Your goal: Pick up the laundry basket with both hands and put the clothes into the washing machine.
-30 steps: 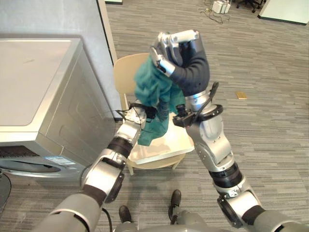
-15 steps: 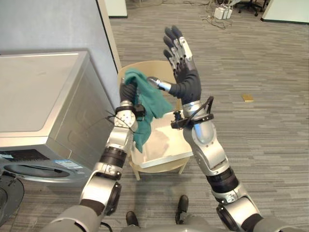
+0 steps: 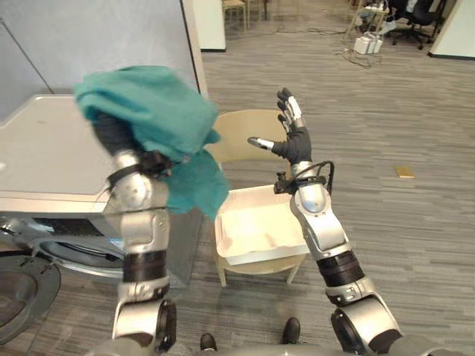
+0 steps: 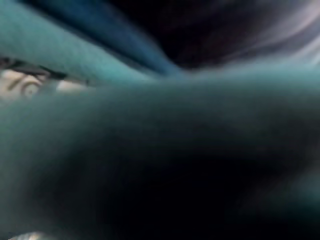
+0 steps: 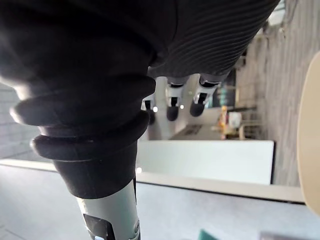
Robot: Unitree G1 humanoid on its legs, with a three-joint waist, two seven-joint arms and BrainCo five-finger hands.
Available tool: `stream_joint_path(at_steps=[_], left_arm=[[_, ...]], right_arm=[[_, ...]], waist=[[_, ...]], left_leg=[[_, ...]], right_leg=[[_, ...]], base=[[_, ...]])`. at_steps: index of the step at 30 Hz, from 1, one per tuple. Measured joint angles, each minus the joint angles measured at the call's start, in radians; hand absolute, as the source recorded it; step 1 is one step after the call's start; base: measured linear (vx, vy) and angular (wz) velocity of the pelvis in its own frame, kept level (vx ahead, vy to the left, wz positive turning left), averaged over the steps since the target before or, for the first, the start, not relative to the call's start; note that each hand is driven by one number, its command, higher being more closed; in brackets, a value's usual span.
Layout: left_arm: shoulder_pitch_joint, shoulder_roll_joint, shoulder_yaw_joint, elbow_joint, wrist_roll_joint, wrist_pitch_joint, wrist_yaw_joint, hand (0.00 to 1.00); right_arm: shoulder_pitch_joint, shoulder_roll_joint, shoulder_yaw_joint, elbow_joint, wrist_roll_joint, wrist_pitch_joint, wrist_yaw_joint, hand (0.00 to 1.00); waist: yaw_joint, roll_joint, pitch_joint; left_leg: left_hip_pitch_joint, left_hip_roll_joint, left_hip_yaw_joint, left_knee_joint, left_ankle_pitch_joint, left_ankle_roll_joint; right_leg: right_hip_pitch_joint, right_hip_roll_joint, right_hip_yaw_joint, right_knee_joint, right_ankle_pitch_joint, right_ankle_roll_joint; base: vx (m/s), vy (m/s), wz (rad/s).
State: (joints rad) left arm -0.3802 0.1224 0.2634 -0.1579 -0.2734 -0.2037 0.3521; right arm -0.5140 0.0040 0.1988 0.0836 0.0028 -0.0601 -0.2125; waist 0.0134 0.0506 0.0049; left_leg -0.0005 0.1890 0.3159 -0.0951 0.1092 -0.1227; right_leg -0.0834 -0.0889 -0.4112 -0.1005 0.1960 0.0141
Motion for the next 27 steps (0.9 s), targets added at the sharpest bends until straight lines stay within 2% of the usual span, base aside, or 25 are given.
stream_joint_path(at_steps=[2,4,5,6,7,8,9,10,11,13,14,15,17,18,19,20,21,22,23,24,25,26,27], left_arm=[[0.146,-0.054,0.059,-0.123,0.000,-0.025,-0.001,1.00],[0.271,-0.134,0.057,-0.173,0.000,-0.046,0.000,1.00],[0.302,-0.153,0.053,-0.181,0.000,-0.046,0.000,1.00],[0.372,-0.188,0.042,-0.201,0.000,-0.047,0.000,1.00],[0.397,-0.201,0.030,-0.202,-0.001,-0.046,-0.001,1.00],[0.441,-0.196,-0.002,-0.204,-0.007,-0.047,-0.010,1.00],[0.487,-0.193,-0.016,-0.219,-0.020,-0.049,-0.020,1.00],[0.541,-0.191,-0.017,-0.232,-0.032,-0.059,-0.023,1.00],[0.583,-0.193,-0.030,-0.233,-0.039,-0.063,-0.045,1.00],[0.622,-0.182,-0.055,-0.233,-0.041,-0.067,-0.082,1.00],[0.643,-0.182,-0.089,-0.233,-0.049,-0.066,-0.116,1.00],[0.663,-0.192,-0.118,-0.231,-0.061,-0.063,-0.137,1.00],[0.676,-0.195,-0.146,-0.223,-0.081,-0.050,-0.156,1.00],[0.679,-0.195,-0.154,-0.210,-0.089,-0.041,-0.165,1.00],[0.681,-0.195,-0.164,-0.170,-0.099,-0.032,-0.178,1.00],[0.683,-0.195,-0.173,-0.152,-0.106,-0.025,-0.179,1.00],[0.684,-0.196,-0.187,-0.117,-0.108,-0.016,-0.182,1.00],[0.684,-0.195,-0.202,-0.094,-0.108,-0.007,-0.189,1.00],[0.684,-0.195,-0.223,-0.086,-0.108,0.003,-0.199,1.00],[0.685,-0.194,-0.267,-0.086,-0.107,0.002,-0.210,1.00],[0.689,-0.189,-0.306,-0.086,-0.107,0.003,-0.224,1.00],[0.690,-0.189,-0.321,-0.080,-0.107,0.003,-0.231,1.00],[0.689,-0.184,-0.347,-0.060,-0.107,0.004,-0.245,1.00]], right_arm=[[-0.001,0.005,0.004,0.028,0.033,-0.026,0.014,0.00],[-0.001,0.017,0.005,0.027,0.038,-0.061,0.017,0.00],[-0.001,0.022,0.008,0.026,0.038,-0.072,0.017,0.00],[-0.011,0.030,0.028,0.026,0.037,-0.086,0.017,0.00],[-0.013,0.026,0.037,0.020,0.034,-0.093,0.015,0.00],[-0.013,0.024,0.037,0.011,0.011,-0.104,0.011,0.00],[-0.012,0.025,0.043,0.012,-0.011,-0.107,0.011,0.00],[-0.009,0.023,0.083,0.011,-0.024,-0.112,0.017,0.00],[0.011,0.014,0.118,0.009,-0.035,-0.117,0.020,0.00],[0.043,0.006,0.134,0.008,-0.043,-0.118,0.023,0.00],[0.054,0.006,0.131,0.008,-0.044,-0.117,0.031,0.00],[0.055,0.005,0.128,0.004,-0.044,-0.116,0.042,0.00],[0.089,0.006,0.130,-0.025,-0.045,-0.107,0.045,0.00],[0.123,0.016,0.134,-0.039,-0.051,-0.106,0.052,0.00],[0.159,0.026,0.138,-0.038,-0.056,-0.087,0.067,0.00],[0.171,0.027,0.146,-0.038,-0.061,-0.082,0.077,0.00],[0.197,0.028,0.165,-0.039,-0.074,-0.081,0.091,0.00],[0.223,0.028,0.181,-0.041,-0.078,-0.078,0.104,0.00],[0.258,0.027,0.195,-0.058,-0.083,-0.076,0.118,0.00],[0.329,0.026,0.206,-0.112,-0.090,-0.071,0.134,0.00],[0.405,0.026,0.229,-0.166,-0.094,-0.072,0.154,0.00],[0.436,0.019,0.241,-0.182,-0.102,-0.075,0.169,0.00],[0.479,0.009,0.253,-0.189,-0.127,-0.085,0.192,0.00]], waist=[[0.041,0.005,-0.001],[0.096,0.014,0.003],[0.110,0.017,0.004],[0.115,0.035,0.016],[0.112,0.036,0.018],[0.114,0.015,0.029],[0.139,0.003,0.041],[0.146,-0.004,0.064],[0.146,0.010,0.071],[0.135,0.022,0.068],[0.119,0.034,0.072],[0.106,0.044,0.083],[0.103,0.056,0.086],[0.100,0.046,0.089],[0.100,0.030,0.088],[0.100,0.024,0.086],[0.093,0.020,0.088],[0.075,0.019,0.091],[0.055,0.013,0.098],[0.044,0.000,0.116],[0.032,-0.024,0.134],[0.023,-0.029,0.140],[0.003,-0.050,0.135]], left_leg=[[-0.032,0.008,-0.045,0.035,0.001,-0.004],[-0.099,0.016,-0.135,0.083,0.010,-0.011],[-0.116,0.017,-0.147,0.082,0.031,-0.011],[-0.180,0.008,-0.162,0.085,0.102,-0.009],[-0.218,-0.002,-0.173,0.077,0.158,-0.011],[-0.254,-0.024,-0.138,0.076,0.208,-0.029],[-0.301,-0.023,-0.042,0.248,0.073,0.085],[-0.316,-0.003,0.069,0.496,-0.091,0.180],[-0.275,0.057,0.166,0.624,-0.175,0.171],[-0.198,0.142,0.248,0.664,-0.216,0.176],[-0.130,0.195,0.299,0.629,-0.203,0.169],[-0.087,0.184,0.299,0.564,-0.219,0.085],[-0.070,0.154,0.307,0.514,-0.290,-0.014],[-0.071,0.113,0.288,0.487,-0.325,0.017],[-0.078,0.057,0.261,0.478,-0.324,0.037],[-0.077,0.030,0.249,0.474,-0.332,0.056],[-0.077,-0.020,0.218,0.471,-0.344,0.091],[-0.078,-0.058,0.177,0.463,-0.344,0.120],[-0.076,-0.085,0.139,0.456,-0.345,0.147],[-0.072,-0.115,0.069,0.460,-0.361,0.179],[-0.064,-0.143,0.005,0.462,-0.362,0.188],[-0.064,-0.157,-0.035,0.462,-0.361,0.190],[-0.062,-0.173,-0.079,0.459,-0.359,0.193]], right_leg=[[0.020,0.002,-0.042,0.001,-0.004,-0.010],[0.035,0.010,-0.144,0.001,-0.018,-0.018],[0.038,0.010,-0.175,0.003,-0.027,-0.021],[0.029,0.005,-0.251,0.034,-0.073,-0.027],[0.022,0.001,-0.281,0.050,-0.099,-0.029],[0.008,-0.039,-0.350,0.069,-0.115,-0.055],[-0.003,-0.068,-0.394,0.082,-0.120,-0.061],[0.002,-0.108,-0.432,0.101,-0.117,-0.066],[0.009,-0.129,-0.474,0.120,-0.110,-0.075],[0.019,-0.151,-0.532,0.147,-0.100,-0.063],[0.029,-0.169,-0.573,0.172,-0.090,-0.049],[0.037,-0.184,-0.602,0.178,-0.067,-0.036],[0.051,-0.198,-0.634,0.167,-0.030,-0.027],[0.056,-0.232,-0.658,0.183,-0.015,-0.021],[0.049,-0.314,-0.665,0.251,-0.028,-0.036],[0.046,-0.358,-0.654,0.299,-0.048,-0.052],[0.020,-0.432,-0.578,0.399,-0.113,-0.080],[-0.015,-0.456,-0.458,0.459,-0.197,-0.080],[-0.055,-0.442,-0.303,0.514,-0.271,-0.089],[-0.091,-0.375,-0.113,0.589,-0.341,-0.106],[-0.101,-0.290,-0.011,0.657,-0.385,-0.083],[-0.101,-0.263,0.009,0.675,-0.411,-0.061],[-0.099,-0.222,0.007,0.673,-0.426,-0.037]], base=[[0.02,-0.002,0.57],[0.01,-0.038,1.22],[-0.07,-0.031,1.68],[-0.13,-0.034,1.71],[-0.24,-0.024,2.54],[-0.24,0.010,2.18],[-0.23,0.017,2.09],[-0.15,0.052,1.43],[-0.11,0.070,1.19],[-0.11,0.175,1.07],[-0.14,0.345,1.18],[-0.13,0.327,0.91],[-0.16,0.389,0.63],[-0.20,0.500,0.83],[-0.20,0.504,0.77],[-0.17,0.398,0.89],[-0.14,0.298,0.98],[-0.14,0.286,1.35],[-0.07,0.181,1.64],[-0.03,0.137,1.93],[0.01,0.050,1.80],[0.05,0.003,1.83],[0.09,-0.021,1.44]])
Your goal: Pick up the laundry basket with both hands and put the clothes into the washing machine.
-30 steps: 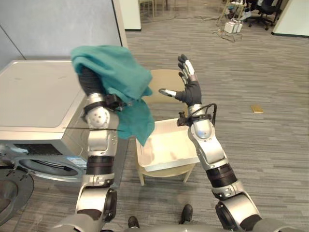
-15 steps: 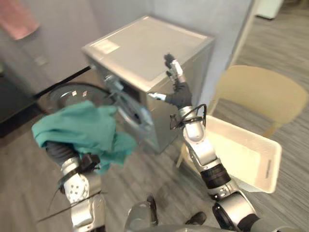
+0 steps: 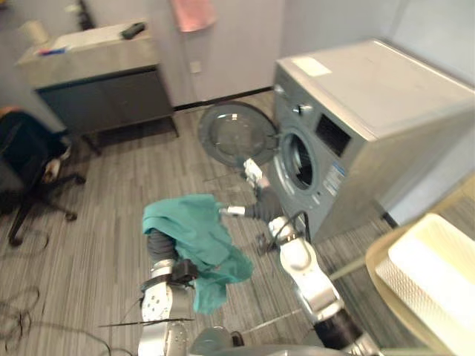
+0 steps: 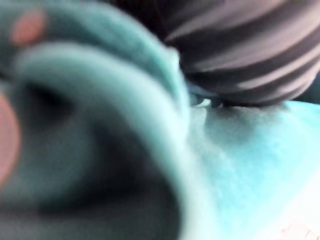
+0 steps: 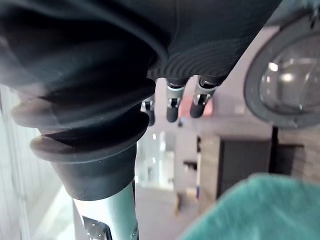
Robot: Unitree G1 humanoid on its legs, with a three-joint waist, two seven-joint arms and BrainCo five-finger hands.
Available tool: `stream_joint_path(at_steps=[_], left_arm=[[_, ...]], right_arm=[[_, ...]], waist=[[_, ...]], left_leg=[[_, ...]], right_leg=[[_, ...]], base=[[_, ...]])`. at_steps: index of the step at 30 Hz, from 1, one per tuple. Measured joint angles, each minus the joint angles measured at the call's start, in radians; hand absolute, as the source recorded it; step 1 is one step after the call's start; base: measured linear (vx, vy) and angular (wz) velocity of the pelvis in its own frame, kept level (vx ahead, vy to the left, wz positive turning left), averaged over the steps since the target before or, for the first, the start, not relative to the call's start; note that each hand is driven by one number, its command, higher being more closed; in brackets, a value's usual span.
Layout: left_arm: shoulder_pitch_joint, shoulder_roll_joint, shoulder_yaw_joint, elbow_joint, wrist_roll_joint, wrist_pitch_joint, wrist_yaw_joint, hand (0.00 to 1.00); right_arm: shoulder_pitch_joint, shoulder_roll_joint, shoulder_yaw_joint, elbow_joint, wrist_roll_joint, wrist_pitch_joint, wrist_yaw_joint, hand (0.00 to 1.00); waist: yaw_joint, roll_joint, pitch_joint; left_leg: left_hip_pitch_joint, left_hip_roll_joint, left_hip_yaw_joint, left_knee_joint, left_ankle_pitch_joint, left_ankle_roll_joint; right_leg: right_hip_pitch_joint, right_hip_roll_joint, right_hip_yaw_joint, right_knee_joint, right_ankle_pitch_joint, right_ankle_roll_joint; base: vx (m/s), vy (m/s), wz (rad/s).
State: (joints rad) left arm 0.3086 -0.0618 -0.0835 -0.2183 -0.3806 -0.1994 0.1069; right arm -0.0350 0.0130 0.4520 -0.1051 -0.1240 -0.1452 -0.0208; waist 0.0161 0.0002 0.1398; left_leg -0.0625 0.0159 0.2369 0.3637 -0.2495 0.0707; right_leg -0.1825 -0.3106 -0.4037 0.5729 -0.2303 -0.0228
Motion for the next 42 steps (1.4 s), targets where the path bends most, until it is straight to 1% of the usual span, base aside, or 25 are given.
stream_joint_path(at_steps=[2,5,7,9,11,12,13,14,15,18,19,20,21,23,25,27,28,29,32,34,36,37,39,41,42], left_arm=[[-0.003,0.008,-0.017,0.029,0.000,0.009,-0.013,1.00],[-0.005,0.009,-0.017,0.051,0.000,0.021,-0.014,1.00],[-0.008,0.011,-0.021,0.073,0.001,0.027,-0.015,1.00],[-0.008,0.008,-0.021,0.077,0.004,0.041,-0.019,1.00],[0.000,0.001,-0.019,0.088,0.007,0.044,-0.020,1.00],[0.010,-0.004,-0.009,0.090,0.005,0.053,-0.022,1.00],[0.020,-0.004,-0.001,0.090,-0.001,0.057,-0.025,1.00],[0.052,-0.006,0.013,0.090,-0.005,0.061,-0.037,1.00],[0.098,-0.012,0.037,0.092,-0.015,0.066,-0.040,1.00],[0.120,-0.011,0.047,0.135,-0.025,0.079,-0.044,1.00],[0.120,-0.012,0.047,0.181,-0.041,0.087,-0.060,1.00],[0.121,-0.012,0.047,0.201,-0.041,0.092,-0.062,1.00],[0.122,-0.012,0.049,0.234,-0.042,0.106,-0.065,1.00],[0.130,-0.011,0.046,0.273,-0.042,0.118,-0.071,1.00],[0.127,-0.011,0.045,0.301,-0.042,0.125,-0.085,1.00],[0.124,-0.014,0.037,0.326,-0.042,0.125,-0.087,1.00],[0.124,-0.016,0.031,0.331,-0.042,0.125,-0.087,1.00],[0.089,0.018,0.037,0.390,-0.041,0.130,-0.084,1.00],[0.050,0.037,0.028,0.391,-0.037,0.138,-0.085,1.00],[0.025,0.060,0.007,0.411,-0.035,0.138,-0.086,1.00],[0.002,0.072,0.003,0.456,-0.017,0.149,-0.086,1.00],[-0.001,0.078,0.006,0.472,-0.016,0.152,-0.086,1.00],[-0.002,0.086,0.008,0.492,-0.017,0.153,-0.085,1.00],[-0.009,0.086,0.008,0.523,-0.034,0.153,-0.085,1.00],[-0.015,0.085,0.008,0.536,-0.047,0.154,-0.085,1.00]], right_arm=[[0.044,-0.008,-0.012,0.002,-0.015,0.000,0.011,0.00],[0.120,-0.018,-0.047,0.014,-0.022,0.000,0.012,0.00],[0.157,-0.038,-0.074,0.053,-0.046,0.002,0.015,0.00],[0.198,-0.048,-0.104,0.096,-0.071,0.028,0.021,0.00],[0.257,-0.054,-0.127,0.113,-0.084,0.042,0.022,0.00],[0.300,-0.055,-0.140,0.160,-0.095,0.048,0.021,0.00],[0.321,-0.061,-0.140,0.167,-0.117,0.055,0.020,0.00],[0.355,-0.077,-0.137,0.175,-0.152,0.070,0.019,0.00],[0.381,-0.086,-0.134,0.196,-0.182,0.076,0.018,0.00],[0.373,-0.079,-0.171,0.328,-0.254,0.087,0.009,0.00],[0.343,-0.081,-0.186,0.432,-0.302,0.103,0.005,0.00],[0.334,-0.081,-0.187,0.465,-0.317,0.112,0.005,0.00],[0.326,-0.080,-0.188,0.519,-0.321,0.118,0.006,0.00],[0.304,-0.078,-0.188,0.604,-0.324,0.120,0.004,0.00],[0.269,-0.072,-0.198,0.678,-0.332,0.116,0.004,0.00],[0.256,-0.061,-0.212,0.720,-0.335,0.115,-0.001,0.00],[0.256,-0.066,-0.217,0.721,-0.335,0.111,-0.001,0.00],[0.227,-0.027,-0.254,0.788,-0.331,0.114,-0.001,0.00],[0.246,-0.010,-0.286,0.790,-0.313,0.114,0.000,0.00],[0.237,0.010,-0.354,0.828,-0.293,0.116,-0.002,0.00],[0.212,0.014,-0.405,0.858,-0.260,0.129,-0.002,0.00],[0.203,0.013,-0.410,0.866,-0.244,0.133,-0.002,0.00],[0.193,0.012,-0.412,0.875,-0.239,0.134,0.001,0.00],[0.172,0.010,-0.409,0.893,-0.240,0.135,0.005,0.00],[0.165,0.007,-0.408,0.901,-0.241,0.136,0.006,0.00]], waist=[[-0.001,-0.016,0.005],[-0.004,-0.014,0.006],[-0.019,-0.013,0.003],[-0.026,-0.014,0.002],[-0.038,0.018,0.004],[-0.068,0.037,0.008],[-0.058,0.051,0.008],[-0.036,0.082,0.003],[-0.018,0.082,-0.012],[-0.004,0.070,-0.035],[0.001,0.054,-0.038],[0.002,0.049,-0.036],[0.002,0.041,-0.032],[-0.001,0.027,-0.030],[0.000,0.016,-0.029],[0.001,0.038,-0.032],[0.005,0.064,-0.037],[-0.003,0.020,-0.036],[-0.004,-0.030,-0.044],[-0.004,-0.050,-0.056],[-0.006,-0.050,-0.054],[-0.007,-0.053,-0.053],[-0.010,-0.054,-0.052],[-0.032,-0.053,-0.053],[-0.036,-0.052,-0.053]], left_leg=[[0.007,-0.005,-0.028,-0.001,0.000,0.000],[0.035,-0.006,-0.052,-0.028,-0.004,0.000],[0.052,-0.006,-0.081,-0.041,-0.015,-0.020],[0.082,0.011,-0.105,-0.046,-0.041,-0.042],[0.087,0.055,-0.089,0.039,-0.052,-0.071],[-0.004,0.146,-0.043,0.338,-0.038,-0.073],[-0.032,0.198,-0.023,0.457,-0.013,-0.066],[-0.077,0.296,0.007,0.656,0.087,-0.048],[-0.129,0.363,0.012,0.791,0.215,-0.053],[-0.223,0.397,0.034,0.890,0.164,-0.029],[-0.272,0.400,0.047,0.853,0.114,-0.014],[-0.283,0.398,0.043,0.819,0.097,-0.018],[-0.292,0.376,0.022,0.717,0.067,-0.051],[-0.289,0.303,-0.074,0.470,0.041,-0.098],[-0.281,0.221,-0.216,0.182,0.071,-0.147],[-0.235,0.188,-0.373,-0.104,0.170,-0.215],[-0.224,0.195,-0.402,-0.119,0.193,-0.231],[-0.242,0.147,-0.377,0.025,0.194,-0.240],[-0.253,0.117,-0.317,0.123,0.112,-0.201],[-0.223,0.104,-0.229,0.143,0.061,-0.159],[-0.136,0.093,-0.128,0.096,0.042,-0.128],[-0.078,0.090,-0.070,0.058,0.037,-0.117],[-0.019,0.088,-0.011,0.011,0.032,-0.109],[0.036,0.089,0.062,-0.049,0.031,-0.110],[0.044,0.090,0.079,-0.055,0.029,-0.112]], right_leg=[[-0.050,0.050,-0.007,0.002,-0.003,0.002],[-0.101,0.108,-0.022,-0.107,0.032,0.013],[-0.077,0.125,-0.039,-0.170,0.117,-0.025],[-0.049,0.137,-0.064,-0.158,0.131,-0.052],[-0.006,0.159,-0.106,-0.150,0.071,-0.058],[0.056,0.198,-0.137,-0.152,0.032,-0.048],[0.085,0.227,-0.127,-0.152,0.018,-0.052],[0.131,0.287,-0.085,-0.152,-0.012,-0.069],[0.155,0.326,-0.032,-0.156,-0.036,-0.088],[0.182,0.338,0.056,-0.180,-0.062,-0.099],[0.206,0.340,0.119,-0.230,-0.048,-0.085],[0.223,0.340,0.142,-0.252,-0.041,-0.076],[0.266,0.340,0.184,-0.292,-0.033,-0.066],[0.302,0.322,0.255,-0.314,-0.029,-0.061],[0.302,0.295,0.329,-0.314,-0.028,-0.051],[0.310,0.287,0.408,-0.313,-0.052,0.022],[0.324,0.292,0.427,-0.316,-0.071,0.054],[0.342,0.233,0.463,-0.304,-0.108,0.103],[0.323,0.175,0.478,-0.252,-0.096,0.121],[0.221,0.124,0.485,-0.066,-0.066,0.094],[0.107,0.048,0.409,0.128,0.043,0.055],[0.059,0.005,0.338,0.236,0.065,0.058],[0.019,-0.035,0.187,0.329,0.054,0.039],[0.014,-0.054,-0.082,0.290,-0.007,0.005],[0.011,-0.054,-0.132,0.255,-0.022,0.002]], base=[[0.11,-0.039,0.95],[0.12,-0.040,0.33],[0.21,-0.058,0.37],[0.33,-0.077,0.23],[0.34,-0.107,0.29],[0.35,-0.118,0.26],[0.45,-0.113,-0.32],[0.44,-0.038,-1.22],[0.43,-0.009,-1.34],[0.43,0.004,-1.04],[0.39,0.019,-0.94],[0.46,0.059,-1.15],[0.37,0.124,-1.04],[0.37,0.212,-1.15],[0.34,0.349,-1.29],[0.34,0.471,-1.48],[0.32,0.547,-1.48],[0.31,0.505,-0.97],[0.19,0.315,-0.61],[0.17,0.361,-0.89],[0.13,0.257,-1.12],[0.15,0.289,-1.17],[0.12,0.161,-1.01],[0.12,0.051,-0.98],[0.19,-0.022,-0.94]])
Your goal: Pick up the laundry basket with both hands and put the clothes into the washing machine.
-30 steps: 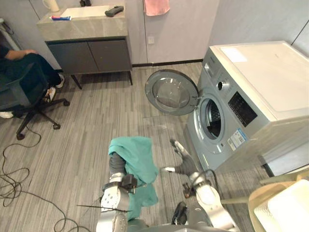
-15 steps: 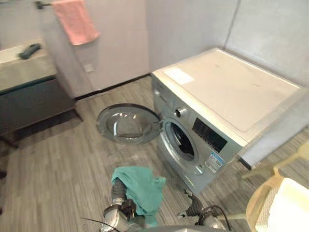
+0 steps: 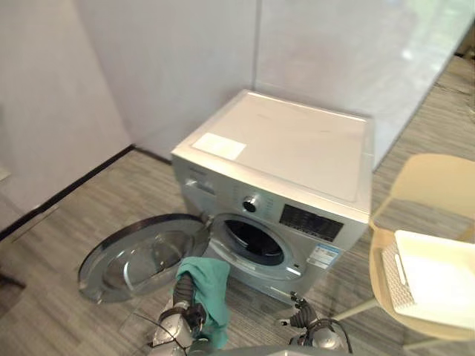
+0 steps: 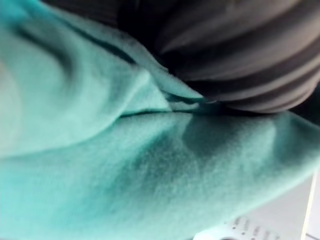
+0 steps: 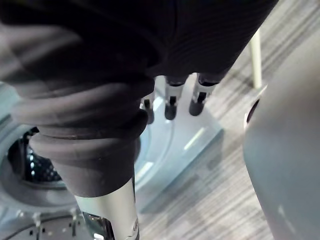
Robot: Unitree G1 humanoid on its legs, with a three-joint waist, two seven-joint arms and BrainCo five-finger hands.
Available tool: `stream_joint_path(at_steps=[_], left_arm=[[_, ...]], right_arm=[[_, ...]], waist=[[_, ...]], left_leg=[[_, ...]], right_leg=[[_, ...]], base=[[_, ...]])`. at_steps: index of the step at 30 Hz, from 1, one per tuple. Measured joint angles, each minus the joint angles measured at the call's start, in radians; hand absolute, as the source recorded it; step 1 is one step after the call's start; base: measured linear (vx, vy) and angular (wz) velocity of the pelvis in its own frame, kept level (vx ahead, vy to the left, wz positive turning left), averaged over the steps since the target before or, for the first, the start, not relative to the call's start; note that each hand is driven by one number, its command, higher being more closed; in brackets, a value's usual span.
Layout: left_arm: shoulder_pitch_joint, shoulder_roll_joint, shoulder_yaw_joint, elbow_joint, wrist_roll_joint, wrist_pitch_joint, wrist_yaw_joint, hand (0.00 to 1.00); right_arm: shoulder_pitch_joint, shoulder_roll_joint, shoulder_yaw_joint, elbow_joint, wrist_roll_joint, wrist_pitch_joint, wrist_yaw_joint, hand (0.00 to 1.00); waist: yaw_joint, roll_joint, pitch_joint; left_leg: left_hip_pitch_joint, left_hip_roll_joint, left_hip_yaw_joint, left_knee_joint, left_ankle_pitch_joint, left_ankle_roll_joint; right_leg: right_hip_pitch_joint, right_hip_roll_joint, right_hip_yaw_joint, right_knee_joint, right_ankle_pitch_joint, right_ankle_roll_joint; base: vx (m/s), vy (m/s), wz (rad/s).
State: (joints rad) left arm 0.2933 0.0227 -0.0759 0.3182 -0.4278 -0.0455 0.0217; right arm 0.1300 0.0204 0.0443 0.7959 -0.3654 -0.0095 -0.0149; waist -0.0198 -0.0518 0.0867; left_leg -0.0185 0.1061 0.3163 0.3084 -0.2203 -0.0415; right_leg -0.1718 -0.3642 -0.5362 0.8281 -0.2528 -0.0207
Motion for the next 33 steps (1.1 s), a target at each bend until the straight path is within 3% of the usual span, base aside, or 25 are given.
stream_joint_path(at_steps=[1,2,3,4,5,7,8,10,13,14,15,16,17,19,21,25,28,30,33], left_arm=[[-0.016,-0.003,0.000,0.030,-0.040,0.006,0.001,1.00],[-0.022,-0.003,0.001,0.041,-0.056,0.009,0.002,1.00],[-0.043,-0.001,0.001,0.075,-0.085,0.016,0.001,1.00],[-0.073,-0.005,-0.004,0.124,-0.110,0.030,0.002,1.00],[-0.092,-0.022,-0.007,0.143,-0.114,0.035,0.003,1.00],[-0.137,-0.035,-0.010,0.178,-0.170,0.038,0.007,1.00],[-0.152,-0.037,-0.015,0.198,-0.193,0.038,0.010,1.00],[-0.156,-0.035,-0.036,0.209,-0.210,0.038,0.022,1.00],[-0.165,-0.035,-0.051,0.236,-0.212,0.038,0.025,1.00],[-0.177,-0.034,-0.063,0.259,-0.211,0.039,0.026,1.00],[-0.196,-0.029,-0.098,0.297,-0.209,0.042,0.025,1.00],[-0.209,-0.028,-0.117,0.319,-0.208,0.043,0.023,1.00],[-0.238,-0.018,-0.139,0.372,-0.207,0.048,0.022,1.00],[-0.258,0.020,-0.173,0.417,-0.184,0.049,0.024,1.00],[-0.246,0.051,-0.225,0.431,-0.120,0.051,0.022,1.00],[-0.238,0.060,-0.268,0.433,-0.039,0.048,0.021,1.00],[-0.239,0.061,-0.275,0.441,-0.029,0.042,0.022,1.00],[-0.257,0.061,-0.287,0.448,-0.030,0.039,0.023,1.00],[-0.343,0.061,-0.292,0.447,-0.041,0.029,0.029,1.00]], right_arm=[[-0.029,-0.010,0.001,0.026,-0.002,0.011,0.003,0.00],[-0.038,-0.014,0.001,0.035,-0.002,0.018,0.004,0.00],[-0.048,-0.023,0.004,0.050,-0.002,0.030,0.009,0.00],[-0.056,-0.044,-0.004,0.054,0.004,0.040,0.008,0.00],[-0.056,-0.057,-0.016,0.060,0.012,0.042,0.002,0.00],[-0.059,-0.072,-0.028,0.092,0.072,0.046,-0.011,0.00],[-0.059,-0.077,-0.029,0.108,0.104,0.051,-0.022,0.00],[-0.067,-0.079,-0.039,0.136,0.133,0.056,-0.029,0.00],[-0.096,-0.076,-0.076,0.190,0.140,0.062,-0.029,0.00],[-0.108,-0.075,-0.096,0.212,0.142,0.065,-0.029,0.00],[-0.108,-0.079,-0.112,0.216,0.152,0.066,-0.030,0.00],[-0.109,-0.082,-0.125,0.215,0.157,0.067,-0.030,0.00],[-0.123,-0.073,-0.139,0.223,0.163,0.077,-0.031,0.00],[-0.122,-0.047,-0.147,0.222,0.170,0.076,-0.038,0.00],[-0.121,-0.039,-0.144,0.220,0.170,0.077,-0.036,0.00],[-0.120,-0.039,-0.117,0.219,0.160,0.075,-0.022,0.00],[-0.121,-0.043,-0.082,0.215,0.156,0.072,-0.007,0.00],[-0.142,-0.045,0.010,0.210,0.138,0.068,-0.002,0.00],[-0.184,-0.038,0.125,0.210,0.119,0.056,-0.004,0.00]], waist=[[-0.003,0.011,0.001],[0.002,0.020,0.003],[0.011,0.024,0.000],[0.005,0.073,0.006],[-0.001,0.087,0.003],[0.006,0.100,0.008],[0.008,0.097,0.011],[0.011,0.084,0.022],[0.006,0.089,0.023],[0.005,0.090,0.023],[0.005,0.106,0.017],[0.004,0.125,0.017],[0.001,0.087,0.025],[-0.009,0.042,0.027],[-0.009,0.030,0.025],[-0.009,0.037,0.026],[-0.010,0.036,0.026],[-0.009,0.025,0.035],[0.012,0.025,0.068]], left_leg=[[-0.003,0.022,0.042,0.002,-0.013,-0.013],[-0.004,0.037,0.058,0.011,-0.017,-0.015],[-0.007,0.069,0.085,0.053,-0.024,-0.030],[-0.005,0.117,0.077,0.079,-0.029,-0.036],[-0.011,0.140,0.066,0.115,-0.028,-0.037],[-0.070,0.191,0.012,0.307,-0.001,-0.034],[-0.114,0.206,-0.041,0.438,0.065,-0.042],[-0.174,0.209,-0.100,0.548,0.057,-0.045],[-0.191,0.208,-0.093,0.357,0.054,-0.043],[-0.176,0.207,-0.095,0.177,0.063,-0.045],[-0.163,0.205,-0.098,0.020,0.130,-0.045],[-0.161,0.204,-0.105,-0.024,0.186,-0.068],[-0.134,0.169,-0.101,-0.039,0.191,-0.071],[-0.102,0.124,-0.073,-0.089,0.195,-0.066],[-0.050,0.093,-0.032,-0.130,0.201,-0.058],[-0.013,0.065,-0.011,-0.185,0.215,-0.051],[0.003,0.068,-0.014,-0.227,0.245,-0.060],[0.010,0.076,-0.027,-0.276,0.298,-0.065],[-0.098,0.124,-0.085,-0.246,0.315,-0.075]], right_leg=[[-0.004,0.010,-0.089,-0.092,-0.035,0.011],[-0.004,0.022,-0.117,-0.144,-0.035,0.012],[0.024,0.067,-0.149,-0.293,-0.013,-0.008],[0.057,0.147,-0.151,-0.374,0.020,-0.016],[0.077,0.177,-0.148,-0.412,0.018,-0.014],[0.129,0.218,-0.140,-0.458,0.015,-0.009],[0.172,0.234,-0.131,-0.497,0.016,-0.007],[0.229,0.239,-0.114,-0.546,0.028,0.003],[0.262,0.238,-0.089,-0.591,0.046,0.028],[0.259,0.237,-0.082,-0.591,0.051,0.037],[0.257,0.244,-0.080,-0.581,0.054,0.049],[0.257,0.247,-0.077,-0.573,0.053,0.056],[0.253,0.219,-0.058,-0.560,0.059,0.074],[0.240,0.167,-0.033,-0.549,0.063,0.081],[0.260,0.142,-0.004,-0.571,0.087,0.101],[0.293,0.135,0.012,-0.637,0.109,0.135],[0.303,0.154,0.007,-0.657,0.114,0.132],[0.323,0.180,-0.029,-0.686,0.125,0.123],[0.265,0.229,-0.081,-0.674,0.131,0.102]], base=[[0.20,-0.041,-0.85],[0.26,-0.067,-1.13],[0.32,-0.073,-1.00],[0.34,-0.079,-0.88],[0.37,-0.110,-0.52],[0.25,-0.105,-0.27],[0.13,-0.070,-0.24],[0.18,-0.041,-0.34],[0.18,0.053,-0.34],[0.19,0.190,-0.22],[0.19,0.190,-0.22],[0.23,0.271,-0.14],[0.14,0.176,-0.07],[0.14,0.188,-0.08],[0.14,0.145,-0.29],[0.07,0.062,-0.08],[0.00,-0.038,0.04],[-0.04,-0.095,0.31],[-0.14,-0.106,0.55]])
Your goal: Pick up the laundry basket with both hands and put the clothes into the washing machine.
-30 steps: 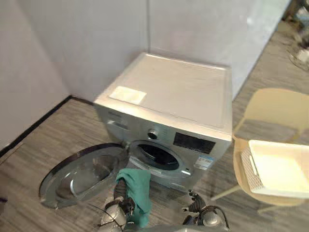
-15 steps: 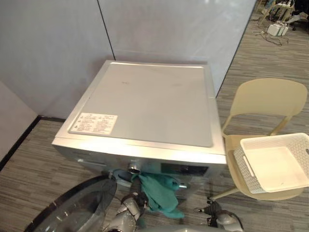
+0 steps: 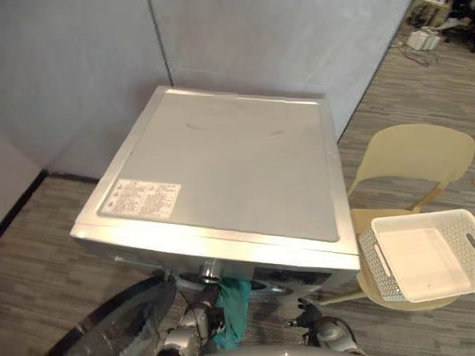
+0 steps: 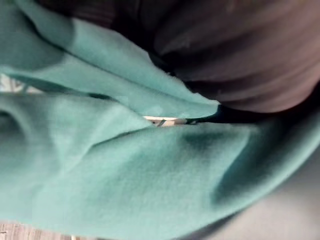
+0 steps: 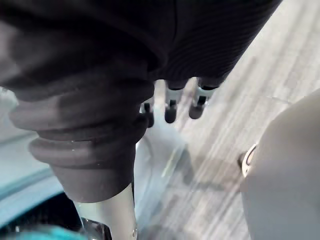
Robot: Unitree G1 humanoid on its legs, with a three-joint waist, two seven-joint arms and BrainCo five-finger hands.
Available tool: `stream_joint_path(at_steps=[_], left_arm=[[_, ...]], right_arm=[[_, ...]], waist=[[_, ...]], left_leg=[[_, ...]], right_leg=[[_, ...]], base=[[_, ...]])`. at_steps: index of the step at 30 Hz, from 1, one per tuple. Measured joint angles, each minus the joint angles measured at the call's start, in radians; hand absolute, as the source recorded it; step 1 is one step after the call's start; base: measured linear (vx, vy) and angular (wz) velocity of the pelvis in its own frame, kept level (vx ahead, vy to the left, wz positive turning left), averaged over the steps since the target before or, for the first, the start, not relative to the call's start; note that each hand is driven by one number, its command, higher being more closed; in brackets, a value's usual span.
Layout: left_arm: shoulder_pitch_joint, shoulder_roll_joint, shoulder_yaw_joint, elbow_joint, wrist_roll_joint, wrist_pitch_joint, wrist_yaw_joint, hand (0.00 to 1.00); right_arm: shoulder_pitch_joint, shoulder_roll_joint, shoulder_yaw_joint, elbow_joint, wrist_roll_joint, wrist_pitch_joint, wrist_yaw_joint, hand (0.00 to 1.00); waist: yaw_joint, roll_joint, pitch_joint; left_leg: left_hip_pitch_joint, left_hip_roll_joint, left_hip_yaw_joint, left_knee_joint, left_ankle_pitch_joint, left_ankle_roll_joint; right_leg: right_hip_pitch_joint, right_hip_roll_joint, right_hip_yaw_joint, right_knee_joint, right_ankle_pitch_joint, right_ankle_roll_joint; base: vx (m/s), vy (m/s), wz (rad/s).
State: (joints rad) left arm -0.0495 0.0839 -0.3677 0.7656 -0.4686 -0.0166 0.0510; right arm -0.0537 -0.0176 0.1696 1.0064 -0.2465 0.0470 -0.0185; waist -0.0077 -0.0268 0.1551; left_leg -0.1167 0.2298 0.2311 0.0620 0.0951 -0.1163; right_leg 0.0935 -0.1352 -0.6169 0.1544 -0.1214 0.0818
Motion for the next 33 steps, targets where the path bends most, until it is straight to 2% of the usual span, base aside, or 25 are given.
stream_joint_path(at_steps=[2,3,4,5,6,7,9,12,13,14,15,16,17,18,19,20,21,22,28,33], left_arm=[[-0.085,-0.006,-0.026,-0.003,-0.033,-0.017,0.021,1.00],[-0.141,-0.014,-0.031,-0.017,-0.059,-0.019,0.039,1.00],[-0.177,-0.024,-0.028,-0.029,-0.077,-0.024,0.050,1.00],[-0.210,-0.035,-0.017,-0.041,-0.094,-0.033,0.063,1.00],[-0.254,-0.055,-0.008,-0.054,-0.120,-0.044,0.080,1.00],[-0.311,-0.073,0.005,-0.054,-0.140,-0.050,0.093,1.00],[-0.399,-0.108,0.037,-0.070,-0.173,-0.066,0.126,1.00],[-0.527,-0.146,0.146,-0.073,-0.225,-0.109,0.171,1.00],[-0.552,-0.149,0.205,-0.095,-0.242,-0.123,0.188,1.00],[-0.564,-0.148,0.238,-0.109,-0.252,-0.131,0.196,1.00],[-0.565,-0.148,0.307,-0.143,-0.274,-0.151,0.211,1.00],[-0.566,-0.149,0.343,-0.154,-0.283,-0.159,0.217,1.00],[-0.584,-0.141,0.392,-0.183,-0.309,-0.178,0.229,1.00],[-0.614,-0.138,0.424,-0.199,-0.326,-0.191,0.238,1.00],[-0.630,-0.138,0.438,-0.207,-0.335,-0.193,0.240,1.00],[-0.663,-0.132,0.479,-0.215,-0.356,-0.202,0.242,1.00],[-0.666,-0.129,0.498,-0.218,-0.360,-0.209,0.242,1.00],[-0.682,-0.116,0.508,-0.221,-0.378,-0.226,0.243,1.00],[-0.748,-0.087,0.510,-0.255,-0.423,-0.254,0.263,1.00],[-0.777,-0.081,0.510,-0.280,-0.450,-0.312,0.325,1.00]], right_arm=[[-0.061,0.001,0.067,-0.001,0.001,-0.001,-0.003,0.00],[-0.115,0.000,0.092,-0.004,0.016,-0.001,-0.007,0.00],[-0.148,0.004,0.112,-0.012,0.031,-0.002,-0.015,0.00],[-0.180,0.005,0.131,-0.020,0.051,-0.002,-0.026,0.00],[-0.219,0.004,0.171,-0.037,0.088,-0.003,-0.043,0.00],[-0.247,0.005,0.197,-0.077,0.127,-0.006,-0.056,0.00],[-0.246,0.013,0.208,-0.171,0.186,-0.021,-0.081,0.00],[-0.270,0.032,0.229,-0.297,0.254,-0.057,-0.119,0.00],[-0.273,0.040,0.229,-0.338,0.282,-0.077,-0.127,0.00],[-0.271,0.052,0.228,-0.362,0.297,-0.087,-0.133,0.00],[-0.251,0.063,0.231,-0.417,0.326,-0.100,-0.134,0.00],[-0.231,0.066,0.232,-0.456,0.338,-0.108,-0.133,0.00],[-0.195,0.068,0.228,-0.532,0.369,-0.134,-0.131,0.00],[-0.164,0.068,0.218,-0.591,0.398,-0.161,-0.129,0.00],[-0.149,0.067,0.208,-0.618,0.407,-0.169,-0.123,0.00],[-0.113,0.072,0.183,-0.668,0.433,-0.178,-0.106,0.00],[-0.084,0.071,0.179,-0.699,0.449,-0.184,-0.096,0.00],[-0.029,0.068,0.161,-0.762,0.493,-0.206,-0.078,0.00],[0.079,0.083,0.076,-0.922,0.648,-0.277,-0.063,0.00],[0.148,0.085,0.060,-0.995,0.660,-0.296,-0.035,0.00]], waist=[[0.023,0.003,0.051],[0.022,0.002,0.108],[0.022,-0.002,0.148],[0.024,-0.010,0.178],[0.021,-0.008,0.217],[0.017,-0.011,0.256],[0.017,-0.019,0.301],[0.023,-0.022,0.347],[0.023,-0.024,0.349],[0.024,-0.031,0.357],[0.032,-0.033,0.363],[0.037,-0.027,0.362],[0.024,-0.030,0.369],[0.018,-0.034,0.370],[0.018,-0.033,0.370],[0.015,-0.034,0.371],[0.016,-0.034,0.371],[0.010,-0.032,0.371],[-0.035,-0.032,0.371],[-0.037,-0.032,0.371]], left_leg=[[-0.112,0.027,-0.008,0.063,0.023,0.016],[-0.170,0.032,0.026,0.106,0.052,0.055],[-0.205,0.033,0.066,0.138,0.053,0.082],[-0.258,0.048,0.127,0.241,-0.015,0.141],[-0.339,0.073,0.161,0.426,-0.108,0.176],[-0.405,0.075,0.137,0.521,-0.138,0.159],[-0.519,0.072,0.105,0.623,-0.166,0.190],[-0.726,0.091,0.074,0.841,-0.274,0.207],[-0.807,0.108,0.087,0.913,-0.299,0.208],[-0.835,0.121,0.101,0.954,-0.308,0.207],[-0.900,0.177,0.091,1.139,-0.373,0.196],[-0.915,0.193,0.053,1.214,-0.413,0.201],[-0.967,0.190,0.034,1.259,-0.503,0.200],[-1.034,0.188,0.042,1.292,-0.512,0.205],[-1.062,0.189,0.054,1.298,-0.513,0.206],[-1.108,0.215,0.081,1.349,-0.523,0.194],[-1.107,0.229,0.054,1.407,-0.531,0.192],[-1.120,0.229,0.045,1.428,-0.589,0.225],[-1.173,0.248,0.082,1.428,-0.594,0.232],[-1.174,0.290,0.119,1.386,-0.585,0.217]], right_leg=[[-0.073,0.007,-0.036,0.061,-0.020,-0.031],[-0.115,-0.012,-0.062,0.129,-0.046,-0.048],[-0.148,-0.042,-0.074,0.190,-0.074,-0.061],[-0.192,-0.078,-0.076,0.272,-0.117,-0.061],[-0.249,-0.124,-0.071,0.403,-0.182,-0.055],[-0.307,-0.171,-0.065,0.546,-0.243,-0.050],[-0.403,-0.235,-0.067,0.703,-0.287,-0.066],[-0.596,-0.319,0.013,0.957,-0.415,-0.061],[-0.693,-0.347,0.052,1.042,-0.453,-0.066],[-0.742,-0.366,0.078,1.071,-0.460,-0.077],[-0.820,-0.376,0.118,1.143,-0.467,-0.089],[-0.855,-0.372,0.134,1.182,-0.471,-0.089],[-0.939,-0.376,0.175,1.254,-0.480,-0.084],[-1.023,-0.387,0.207,1.297,-0.483,-0.088],[-1.063,-0.390,0.222,1.309,-0.482,-0.088],[-1.136,-0.391,0.256,1.321,-0.478,-0.101],[-1.152,-0.390,0.269,1.340,-0.476,-0.104],[-1.183,-0.384,0.291,1.378,-0.472,-0.102],[-1.294,-0.320,0.362,1.362,-0.436,-0.105],[-1.325,-0.278,0.365,1.301,-0.376,-0.114]], base=[[-0.21,-0.059,0.53],[-0.25,0.002,0.57],[-0.25,0.034,0.57],[-0.24,0.088,0.39],[-0.22,0.114,0.41],[-0.22,0.094,0.42],[-0.23,0.046,0.51],[-0.34,0.030,0.21],[-0.31,0.017,-0.06],[-0.26,0.060,-0.35],[-0.16,0.089,-0.51],[-0.18,0.165,-0.62],[-0.21,0.155,-0.35],[-0.22,0.127,-0.10],[-0.22,0.061,0.10],[-0.12,0.035,0.02],[-0.07,0.051,-0.09],[-0.02,0.048,-0.18],[-0.08,-0.014,-0.18],[-0.02,-0.083,-0.21]])
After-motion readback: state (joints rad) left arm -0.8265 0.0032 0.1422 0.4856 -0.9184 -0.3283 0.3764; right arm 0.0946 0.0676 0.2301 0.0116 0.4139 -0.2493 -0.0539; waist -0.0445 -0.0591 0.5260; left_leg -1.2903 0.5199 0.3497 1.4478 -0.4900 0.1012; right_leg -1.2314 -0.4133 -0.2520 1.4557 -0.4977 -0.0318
